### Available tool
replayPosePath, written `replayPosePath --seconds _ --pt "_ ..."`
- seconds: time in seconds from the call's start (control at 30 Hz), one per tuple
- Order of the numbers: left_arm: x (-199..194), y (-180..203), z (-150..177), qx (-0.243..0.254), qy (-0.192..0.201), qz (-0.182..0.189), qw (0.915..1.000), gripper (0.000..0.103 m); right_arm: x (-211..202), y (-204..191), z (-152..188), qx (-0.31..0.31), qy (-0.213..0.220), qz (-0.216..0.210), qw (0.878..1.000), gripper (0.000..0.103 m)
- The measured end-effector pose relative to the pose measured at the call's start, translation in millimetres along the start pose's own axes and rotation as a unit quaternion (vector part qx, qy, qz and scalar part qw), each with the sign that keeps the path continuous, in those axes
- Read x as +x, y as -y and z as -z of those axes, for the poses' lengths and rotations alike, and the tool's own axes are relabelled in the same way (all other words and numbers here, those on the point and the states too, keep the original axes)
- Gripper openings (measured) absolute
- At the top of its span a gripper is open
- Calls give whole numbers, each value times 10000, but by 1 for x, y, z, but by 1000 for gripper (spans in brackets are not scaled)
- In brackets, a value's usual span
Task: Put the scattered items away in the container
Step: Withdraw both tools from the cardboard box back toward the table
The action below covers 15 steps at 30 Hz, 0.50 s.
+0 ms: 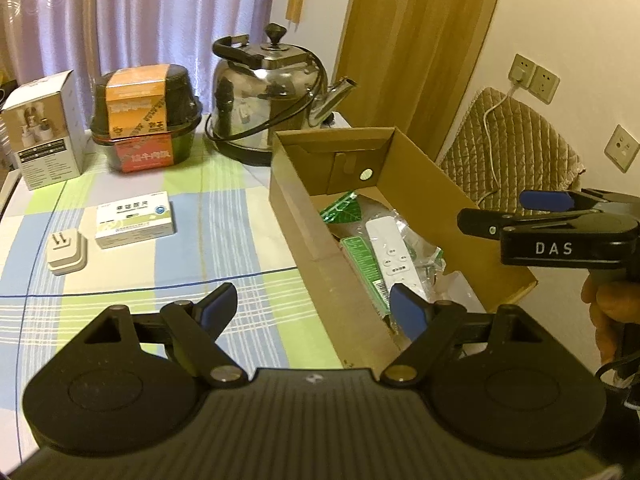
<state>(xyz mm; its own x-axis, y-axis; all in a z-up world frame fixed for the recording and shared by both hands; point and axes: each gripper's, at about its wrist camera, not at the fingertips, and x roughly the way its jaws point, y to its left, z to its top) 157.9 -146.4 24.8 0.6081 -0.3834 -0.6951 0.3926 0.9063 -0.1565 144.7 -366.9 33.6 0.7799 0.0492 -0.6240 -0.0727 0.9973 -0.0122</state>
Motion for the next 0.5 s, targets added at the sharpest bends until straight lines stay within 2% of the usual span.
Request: replayPosePath --seconds 0.27,0.5 --pt "-22 -26 13 -228 142 -183 9995 87 -9 -27 -8 -182 106 -132 9997 97" --pt "-43 -67 19 -442 244 -520 9974 93 -10 -56 -20 -313 170 -363 9987 98"
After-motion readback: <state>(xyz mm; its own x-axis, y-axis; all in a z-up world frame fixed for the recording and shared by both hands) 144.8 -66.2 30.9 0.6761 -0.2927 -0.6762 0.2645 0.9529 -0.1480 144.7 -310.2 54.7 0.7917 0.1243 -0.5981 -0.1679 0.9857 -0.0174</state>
